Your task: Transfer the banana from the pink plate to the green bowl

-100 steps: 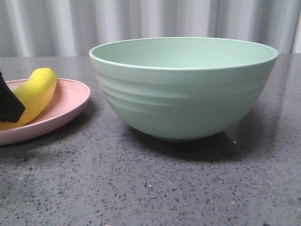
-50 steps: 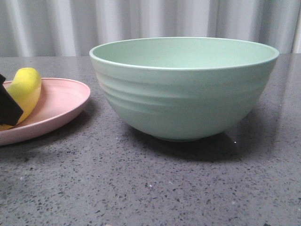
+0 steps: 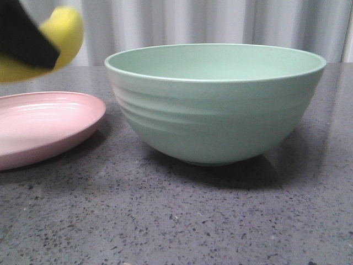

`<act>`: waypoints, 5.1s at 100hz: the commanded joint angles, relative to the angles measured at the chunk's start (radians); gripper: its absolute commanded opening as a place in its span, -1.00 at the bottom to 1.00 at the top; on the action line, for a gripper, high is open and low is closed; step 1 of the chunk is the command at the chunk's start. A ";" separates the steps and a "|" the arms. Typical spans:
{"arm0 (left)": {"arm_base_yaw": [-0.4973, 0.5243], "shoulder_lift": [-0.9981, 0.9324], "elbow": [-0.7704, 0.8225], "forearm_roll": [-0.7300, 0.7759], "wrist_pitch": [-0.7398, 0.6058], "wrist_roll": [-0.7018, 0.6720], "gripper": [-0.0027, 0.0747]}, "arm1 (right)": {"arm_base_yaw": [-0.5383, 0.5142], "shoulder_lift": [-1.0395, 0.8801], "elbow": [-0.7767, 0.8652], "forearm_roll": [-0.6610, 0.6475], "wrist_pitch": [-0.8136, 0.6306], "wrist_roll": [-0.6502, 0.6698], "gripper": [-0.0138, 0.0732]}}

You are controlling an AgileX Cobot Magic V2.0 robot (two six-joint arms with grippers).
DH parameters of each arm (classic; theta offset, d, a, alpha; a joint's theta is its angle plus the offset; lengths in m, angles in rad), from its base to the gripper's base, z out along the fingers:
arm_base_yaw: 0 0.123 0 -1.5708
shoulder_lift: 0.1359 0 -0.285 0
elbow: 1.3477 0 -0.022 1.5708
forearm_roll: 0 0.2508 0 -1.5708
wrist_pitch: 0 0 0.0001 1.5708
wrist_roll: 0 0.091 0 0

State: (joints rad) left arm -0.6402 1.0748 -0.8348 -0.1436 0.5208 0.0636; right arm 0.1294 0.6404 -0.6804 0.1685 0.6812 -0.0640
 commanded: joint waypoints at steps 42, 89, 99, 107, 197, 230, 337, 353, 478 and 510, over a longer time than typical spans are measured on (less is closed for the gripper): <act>-0.324 -0.004 -0.071 -0.077 -0.091 0.004 -0.67 | 0.335 0.386 -0.245 0.460 -0.260 -0.014 0.19; -0.357 0.005 -0.071 -0.080 -0.122 0.004 -0.67 | 0.377 0.589 -0.321 0.650 -0.301 -0.014 0.16; -0.357 0.005 -0.071 -0.080 -0.122 0.004 -0.66 | 0.377 0.590 -0.321 0.650 -0.301 -0.014 -0.02; -0.357 0.005 -0.071 -0.080 -0.118 0.004 -0.65 | 0.377 0.590 -0.321 0.650 -0.297 -0.014 -0.28; -0.351 -0.047 -0.143 -0.064 -0.133 0.004 0.08 | 0.223 0.507 -0.325 0.418 -0.435 -0.146 -0.85; -0.351 -0.047 -0.143 -0.064 -0.148 0.004 0.08 | 0.223 0.607 -0.322 0.408 -0.427 -0.158 -0.35; -0.351 -0.131 -0.126 -0.074 -0.179 -0.005 -0.98 | 0.223 0.327 -0.291 0.193 -0.256 -0.161 -0.84; -0.351 -0.232 -0.038 -0.074 -0.255 -0.005 -0.98 | 0.223 0.202 -0.164 0.186 -0.387 -0.171 -0.84; -0.300 -0.846 0.728 0.016 -0.706 0.001 -0.98 | 0.223 -0.444 0.479 0.169 -0.824 -0.192 -0.84; 0.107 -0.987 0.836 0.096 -0.812 -0.007 -0.98 | 0.223 -0.444 0.479 0.169 -0.824 -0.192 -0.84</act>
State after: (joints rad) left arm -0.6407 0.1188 -0.0063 -0.0530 -0.1992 0.0652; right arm 0.3575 0.1883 -0.1728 0.3436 -0.0706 -0.2436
